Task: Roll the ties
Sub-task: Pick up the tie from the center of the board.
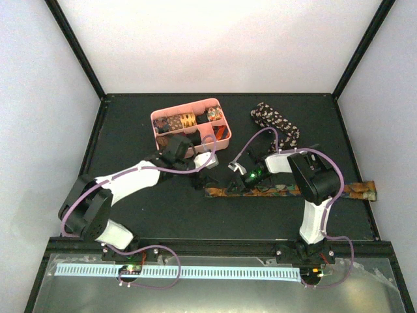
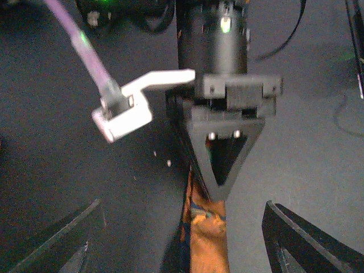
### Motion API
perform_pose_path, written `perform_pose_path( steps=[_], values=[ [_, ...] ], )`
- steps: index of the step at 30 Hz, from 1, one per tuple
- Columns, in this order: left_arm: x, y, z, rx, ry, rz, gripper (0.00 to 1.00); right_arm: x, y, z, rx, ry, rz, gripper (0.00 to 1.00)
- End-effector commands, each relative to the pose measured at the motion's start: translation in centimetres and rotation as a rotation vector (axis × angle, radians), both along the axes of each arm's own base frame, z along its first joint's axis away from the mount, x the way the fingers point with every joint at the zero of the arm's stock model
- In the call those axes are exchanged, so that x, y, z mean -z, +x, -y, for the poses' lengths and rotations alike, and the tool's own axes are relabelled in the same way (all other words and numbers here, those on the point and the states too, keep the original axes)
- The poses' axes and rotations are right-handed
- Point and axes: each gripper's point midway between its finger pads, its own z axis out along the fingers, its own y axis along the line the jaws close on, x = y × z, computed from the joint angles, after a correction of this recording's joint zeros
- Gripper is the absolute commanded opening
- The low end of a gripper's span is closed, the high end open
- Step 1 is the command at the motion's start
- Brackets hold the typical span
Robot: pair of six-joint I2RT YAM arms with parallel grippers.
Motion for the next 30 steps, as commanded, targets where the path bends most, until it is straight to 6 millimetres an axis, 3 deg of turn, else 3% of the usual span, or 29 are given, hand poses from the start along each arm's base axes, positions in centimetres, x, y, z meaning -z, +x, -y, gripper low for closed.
perform_pose_path(
  steps=[1,6,19,24,30],
  values=[
    [3.3,-2.0,-2.6,0.058,0.293,-0.061,0.78,1.5,-0.1,0.6,-0.008,-0.065,0.016,0.1],
    [6.8,-3.3,-4.7,0.089,0.424,-0.088,0.79,1.8,-0.2,0.5,-0.008,-0.064,-0.002,0.09],
    [10.2,-3.2,-3.7,0.119,0.497,-0.094,0.76,1.9,-0.3,0.5,-0.012,-0.062,-0.008,0.1],
    [9.9,-3.0,-3.2,0.108,0.484,-0.095,0.55,2.0,-0.3,0.5,-0.015,-0.063,-0.011,0.1],
    [6.7,-2.4,-1.5,0.083,0.359,-0.052,0.41,2.0,-0.4,0.5,-0.018,-0.056,-0.02,0.1]
  ],
)
